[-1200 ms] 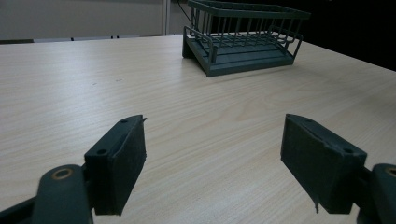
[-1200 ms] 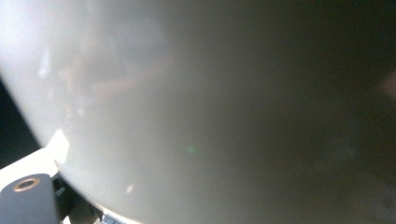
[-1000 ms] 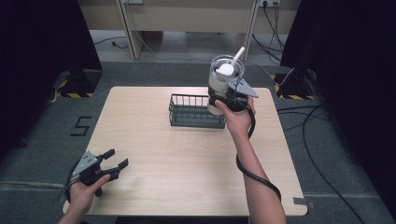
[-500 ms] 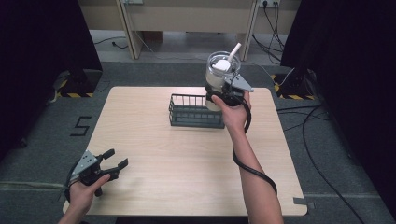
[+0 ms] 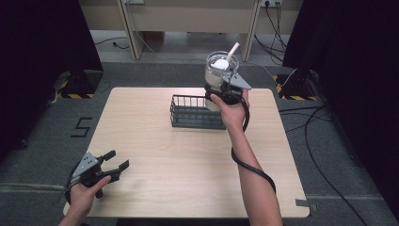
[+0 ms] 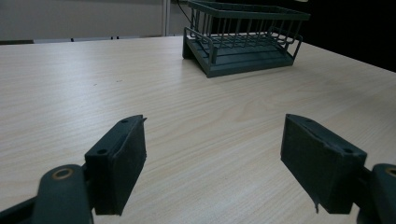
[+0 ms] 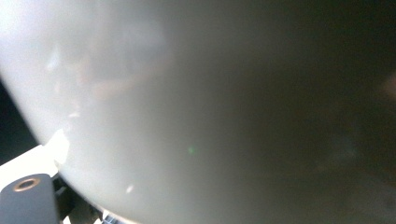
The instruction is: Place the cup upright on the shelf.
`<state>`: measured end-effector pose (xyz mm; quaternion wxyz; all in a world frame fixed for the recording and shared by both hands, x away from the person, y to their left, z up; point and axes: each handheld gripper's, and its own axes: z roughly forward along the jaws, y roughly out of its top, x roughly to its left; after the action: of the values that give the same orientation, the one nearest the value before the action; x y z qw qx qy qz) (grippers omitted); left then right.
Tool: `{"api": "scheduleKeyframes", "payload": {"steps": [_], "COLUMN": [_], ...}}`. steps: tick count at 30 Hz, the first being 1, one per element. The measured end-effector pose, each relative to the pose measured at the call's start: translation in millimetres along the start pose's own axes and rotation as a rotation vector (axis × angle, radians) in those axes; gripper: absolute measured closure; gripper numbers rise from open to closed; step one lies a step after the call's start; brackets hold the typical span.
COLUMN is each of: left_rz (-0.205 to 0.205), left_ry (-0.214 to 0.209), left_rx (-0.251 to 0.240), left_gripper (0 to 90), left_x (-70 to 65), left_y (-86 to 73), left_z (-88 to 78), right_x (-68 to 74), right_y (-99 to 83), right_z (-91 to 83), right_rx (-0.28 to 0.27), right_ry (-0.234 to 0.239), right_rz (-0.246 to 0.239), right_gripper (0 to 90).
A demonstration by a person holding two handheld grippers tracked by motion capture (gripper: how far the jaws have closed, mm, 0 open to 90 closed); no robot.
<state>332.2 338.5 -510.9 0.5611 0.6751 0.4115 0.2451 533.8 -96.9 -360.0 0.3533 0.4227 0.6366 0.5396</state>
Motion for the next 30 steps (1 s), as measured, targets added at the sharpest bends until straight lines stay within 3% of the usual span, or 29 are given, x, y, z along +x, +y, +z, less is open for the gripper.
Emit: {"api": "scheduleKeyframes", "payload": {"steps": [30], "left_rz": [-0.004], "left_ry": [-0.001], "left_rx": [-0.004], "left_gripper": [21.8], "left_x": [0.5], "left_y": [0.0], "left_z": [-0.3], "right_x": [3.3], "right_y": [-16.4], "right_z": [28.5], "right_rx": [0.052], "right_ry": [-0.012], "right_rz": [0.008], "right_gripper": [10.7]}}
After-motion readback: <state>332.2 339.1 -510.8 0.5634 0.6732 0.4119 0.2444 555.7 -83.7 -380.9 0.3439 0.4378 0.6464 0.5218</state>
